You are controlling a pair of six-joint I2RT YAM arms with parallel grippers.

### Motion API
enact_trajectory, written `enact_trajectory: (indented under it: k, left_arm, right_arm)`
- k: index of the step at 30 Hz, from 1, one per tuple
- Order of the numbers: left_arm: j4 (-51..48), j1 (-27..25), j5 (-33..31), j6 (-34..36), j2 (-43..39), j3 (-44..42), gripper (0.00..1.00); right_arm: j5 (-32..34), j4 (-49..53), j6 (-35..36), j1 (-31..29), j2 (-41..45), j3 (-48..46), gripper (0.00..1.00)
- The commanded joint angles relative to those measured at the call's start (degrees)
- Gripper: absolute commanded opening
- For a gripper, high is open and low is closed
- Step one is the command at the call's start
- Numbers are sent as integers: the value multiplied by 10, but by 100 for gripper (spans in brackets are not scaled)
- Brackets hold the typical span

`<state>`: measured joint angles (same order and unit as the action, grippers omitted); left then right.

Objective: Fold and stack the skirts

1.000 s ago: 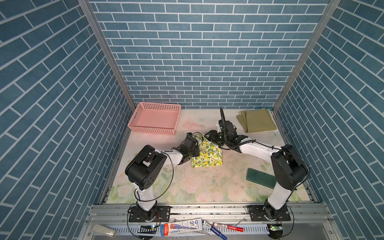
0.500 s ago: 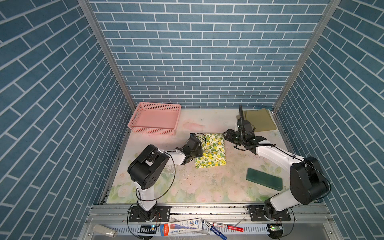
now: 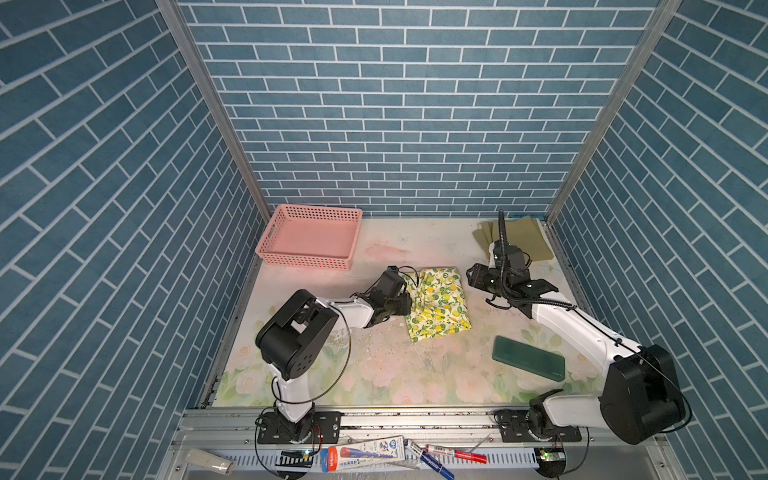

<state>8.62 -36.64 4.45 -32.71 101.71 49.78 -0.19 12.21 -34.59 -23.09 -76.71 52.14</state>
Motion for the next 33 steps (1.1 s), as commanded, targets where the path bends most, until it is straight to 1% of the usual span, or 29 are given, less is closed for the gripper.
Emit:
enact_trajectory:
  k: [1,5,9,14,17,20,24,25,27,28,30,32,33]
  left_arm:
    - [-35,12,4,36,-37,-11,58]
    - [-30,12,23,63,-46,13,59]
    - [-16,12,54,88,-25,55,60]
    - [-19,12,95,137,33,132,68]
    - [-24,12,106,171,74,174,72]
    - [-27,12,112,197,114,211,73]
    - [3,12,123,216,153,236,73]
    - [13,12,126,216,159,239,71]
    - [30,12,135,211,169,244,65]
    - [38,12,138,207,171,246,59]
    - [59,12,149,191,170,243,43]
    - [72,10,153,182,166,240,31]
    - [75,10,155,179,163,240,23]
  right_arm:
    - [22,12,30,3,10,-16,56]
    - [17,8,36,3,4,-20,56]
    - [12,5,39,4,3,-25,55]
    - [10,-2,46,4,17,-36,56]
    - [8,-3,50,4,27,-40,57]
    - [5,-8,52,4,37,-44,57]
    - [2,-10,54,4,47,-48,57]
    - [1,-11,54,4,49,-49,57]
    - [2,-11,53,4,52,-51,57]
    - [2,-12,53,4,52,-51,57]
    - [3,-13,52,4,55,-55,57]
    - [4,-14,51,4,57,-58,56]
    - [5,-16,51,4,57,-61,56]
